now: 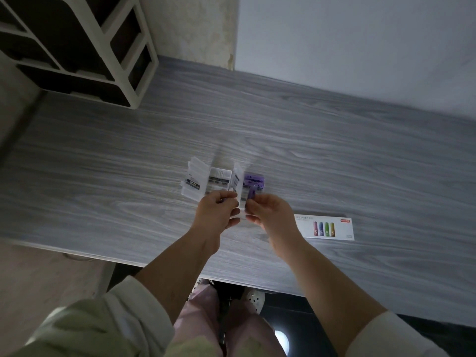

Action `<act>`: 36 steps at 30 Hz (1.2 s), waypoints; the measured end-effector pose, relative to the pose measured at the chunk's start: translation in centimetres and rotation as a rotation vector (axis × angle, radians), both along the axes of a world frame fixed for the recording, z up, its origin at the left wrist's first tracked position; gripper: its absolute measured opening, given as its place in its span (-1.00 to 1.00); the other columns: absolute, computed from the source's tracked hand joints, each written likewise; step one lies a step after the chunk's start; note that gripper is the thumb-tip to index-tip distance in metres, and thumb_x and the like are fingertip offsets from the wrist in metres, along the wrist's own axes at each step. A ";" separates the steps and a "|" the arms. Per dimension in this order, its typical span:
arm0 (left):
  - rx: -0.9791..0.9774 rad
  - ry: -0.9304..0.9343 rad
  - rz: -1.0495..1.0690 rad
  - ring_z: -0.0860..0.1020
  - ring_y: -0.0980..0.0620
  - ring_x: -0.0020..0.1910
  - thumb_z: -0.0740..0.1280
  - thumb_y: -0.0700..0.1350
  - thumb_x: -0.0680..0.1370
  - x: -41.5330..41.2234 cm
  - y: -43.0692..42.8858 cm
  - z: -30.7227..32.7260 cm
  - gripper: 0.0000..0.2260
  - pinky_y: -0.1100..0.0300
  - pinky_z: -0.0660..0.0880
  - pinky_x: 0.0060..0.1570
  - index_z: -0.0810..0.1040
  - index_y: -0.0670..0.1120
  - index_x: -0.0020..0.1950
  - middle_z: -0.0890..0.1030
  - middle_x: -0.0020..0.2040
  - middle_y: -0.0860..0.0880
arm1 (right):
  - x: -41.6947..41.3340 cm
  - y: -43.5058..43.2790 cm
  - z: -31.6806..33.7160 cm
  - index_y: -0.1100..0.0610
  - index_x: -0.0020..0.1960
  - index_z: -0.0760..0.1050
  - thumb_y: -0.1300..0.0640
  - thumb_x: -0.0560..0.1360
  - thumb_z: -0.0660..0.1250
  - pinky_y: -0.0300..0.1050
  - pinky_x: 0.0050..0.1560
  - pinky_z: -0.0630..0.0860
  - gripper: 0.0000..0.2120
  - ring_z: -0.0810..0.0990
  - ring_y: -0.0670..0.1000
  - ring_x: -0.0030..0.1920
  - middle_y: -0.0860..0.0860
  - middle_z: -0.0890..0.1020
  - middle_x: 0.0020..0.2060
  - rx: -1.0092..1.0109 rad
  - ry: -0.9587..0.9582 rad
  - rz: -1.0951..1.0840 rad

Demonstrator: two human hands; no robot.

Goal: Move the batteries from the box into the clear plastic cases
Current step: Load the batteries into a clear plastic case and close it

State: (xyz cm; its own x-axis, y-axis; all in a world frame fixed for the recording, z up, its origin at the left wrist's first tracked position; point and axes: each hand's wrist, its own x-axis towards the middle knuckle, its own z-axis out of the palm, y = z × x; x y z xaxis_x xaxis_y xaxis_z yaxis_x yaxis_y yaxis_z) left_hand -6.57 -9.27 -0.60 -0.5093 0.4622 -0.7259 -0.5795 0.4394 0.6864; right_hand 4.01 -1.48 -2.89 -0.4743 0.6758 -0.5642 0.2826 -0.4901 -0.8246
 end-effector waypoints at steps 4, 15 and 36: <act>-0.002 0.113 0.112 0.56 0.01 -0.09 0.23 -0.28 0.56 -0.6 0.2 0.0 -0.80 0.14 0.58 -0.08 0.58 -0.03 0.00 0.60 -0.02 -0.08 | -0.6 2.5 -1.8 0.09 -0.11 0.60 0.13 0.46 0.40 -0.18 -0.12 0.52 -0.96 0.61 -0.04 -0.18 -0.04 0.65 -0.22 0.498 -0.354 0.191; 0.029 -0.046 0.142 0.49 0.04 -0.19 0.13 -0.43 0.56 -2.1 -0.4 -0.4 -0.65 0.05 0.56 0.04 0.54 -0.13 0.21 0.49 -0.15 -0.06 | -2.1 6.0 -3.0 0.16 0.12 0.59 0.17 0.52 0.33 -0.24 -0.10 0.38 -0.80 0.53 0.00 -0.07 0.06 0.57 -0.03 1.023 -0.627 0.635; 0.085 -0.112 0.247 0.51 0.02 -0.29 0.32 -0.35 0.53 -3.1 -0.5 -0.6 -0.81 0.07 0.61 -0.08 0.58 -0.22 0.11 0.56 -0.15 -0.12 | -1.7 4.1 -3.6 0.10 -0.09 0.58 0.19 0.44 0.41 -0.47 -0.22 0.36 -0.93 0.50 -0.16 -0.22 -0.10 0.57 -0.22 0.778 -0.419 0.237</act>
